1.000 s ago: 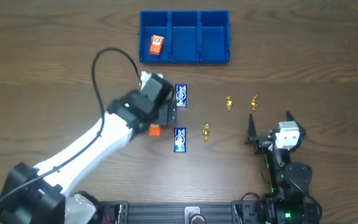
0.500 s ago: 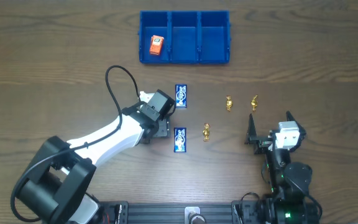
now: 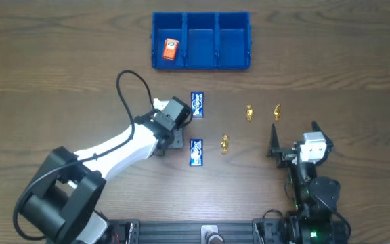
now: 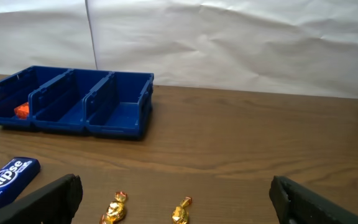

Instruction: Sort Candies Into Trays

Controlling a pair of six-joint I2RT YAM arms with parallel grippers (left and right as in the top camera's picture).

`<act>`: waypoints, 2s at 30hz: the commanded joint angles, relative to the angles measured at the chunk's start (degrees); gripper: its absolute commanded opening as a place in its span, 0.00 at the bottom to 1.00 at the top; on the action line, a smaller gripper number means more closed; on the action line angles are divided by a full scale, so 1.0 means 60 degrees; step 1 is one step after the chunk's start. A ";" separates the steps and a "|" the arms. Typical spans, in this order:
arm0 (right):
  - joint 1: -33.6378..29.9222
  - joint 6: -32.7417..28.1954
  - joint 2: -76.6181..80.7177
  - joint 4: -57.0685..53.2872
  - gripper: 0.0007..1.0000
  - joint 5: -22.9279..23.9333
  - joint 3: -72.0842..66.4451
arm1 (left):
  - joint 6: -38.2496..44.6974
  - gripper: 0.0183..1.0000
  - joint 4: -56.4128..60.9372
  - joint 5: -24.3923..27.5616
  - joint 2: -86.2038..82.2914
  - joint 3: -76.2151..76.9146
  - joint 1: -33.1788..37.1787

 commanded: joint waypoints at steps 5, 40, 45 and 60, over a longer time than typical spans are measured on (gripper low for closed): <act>0.0036 -0.0142 -0.0055 -0.0036 1.00 0.0091 -0.0040 | 0.1993 0.36 -0.1151 -0.2710 0.0175 0.5890 0.0871; 0.0036 -0.0142 -0.0055 -0.0036 1.00 0.0091 -0.0040 | 0.2874 0.85 -0.1960 -0.0605 0.0714 0.9023 0.2459; 0.0036 -0.0142 -0.0055 -0.0036 1.00 0.0091 -0.0040 | 0.2878 0.94 -0.3264 -0.1071 -0.1096 0.8885 0.1330; 0.0036 -0.0142 -0.0055 -0.0036 1.00 0.0091 -0.0040 | 0.3716 0.96 0.0834 -0.0055 -1.1220 -0.1825 0.5264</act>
